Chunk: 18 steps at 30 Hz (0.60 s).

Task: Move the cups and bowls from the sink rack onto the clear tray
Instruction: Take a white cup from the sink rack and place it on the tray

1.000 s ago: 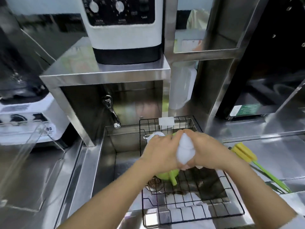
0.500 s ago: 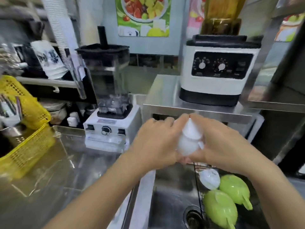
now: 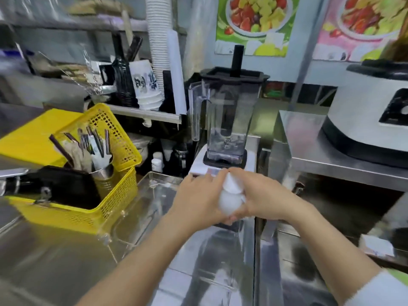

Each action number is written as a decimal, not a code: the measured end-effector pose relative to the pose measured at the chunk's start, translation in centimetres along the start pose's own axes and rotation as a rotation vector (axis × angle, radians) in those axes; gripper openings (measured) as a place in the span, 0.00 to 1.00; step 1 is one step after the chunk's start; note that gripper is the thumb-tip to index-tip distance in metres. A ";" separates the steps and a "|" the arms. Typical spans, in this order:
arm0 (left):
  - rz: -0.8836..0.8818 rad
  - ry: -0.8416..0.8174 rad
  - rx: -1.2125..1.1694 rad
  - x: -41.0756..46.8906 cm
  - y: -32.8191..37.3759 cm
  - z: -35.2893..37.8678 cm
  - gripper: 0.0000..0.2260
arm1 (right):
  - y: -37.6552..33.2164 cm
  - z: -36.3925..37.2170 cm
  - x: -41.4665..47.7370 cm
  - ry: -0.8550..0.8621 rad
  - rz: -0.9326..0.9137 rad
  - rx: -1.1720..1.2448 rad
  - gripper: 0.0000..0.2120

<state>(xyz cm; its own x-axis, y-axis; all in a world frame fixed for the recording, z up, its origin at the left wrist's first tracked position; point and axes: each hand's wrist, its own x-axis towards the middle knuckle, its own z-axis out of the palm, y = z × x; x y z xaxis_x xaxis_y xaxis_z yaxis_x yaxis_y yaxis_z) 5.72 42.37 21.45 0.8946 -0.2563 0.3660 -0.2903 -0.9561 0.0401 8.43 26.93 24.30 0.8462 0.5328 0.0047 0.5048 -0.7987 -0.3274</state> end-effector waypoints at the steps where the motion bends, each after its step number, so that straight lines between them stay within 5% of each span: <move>1: -0.007 -0.035 -0.005 -0.1 -0.4 0.8 0.43 | 0.1 0.7 0.5 -0.039 0.013 0.015 0.39; 9: -0.152 -0.206 -0.088 -1.3 -1.0 4.6 0.43 | 0.4 3.5 2.9 -0.267 0.040 0.042 0.32; 18: -0.204 -0.326 -0.235 -1.4 -1.1 4.1 0.46 | 1.5 3.7 2.7 -0.184 0.053 -0.010 0.44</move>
<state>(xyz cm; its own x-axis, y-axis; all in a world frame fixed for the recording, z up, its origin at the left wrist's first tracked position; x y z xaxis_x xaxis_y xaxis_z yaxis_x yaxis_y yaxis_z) 6.18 43.24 17.05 0.9909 -0.1335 0.0178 -0.1325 -0.9431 0.3050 10.81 28.20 20.35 0.8266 0.5312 -0.1860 0.4627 -0.8295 -0.3129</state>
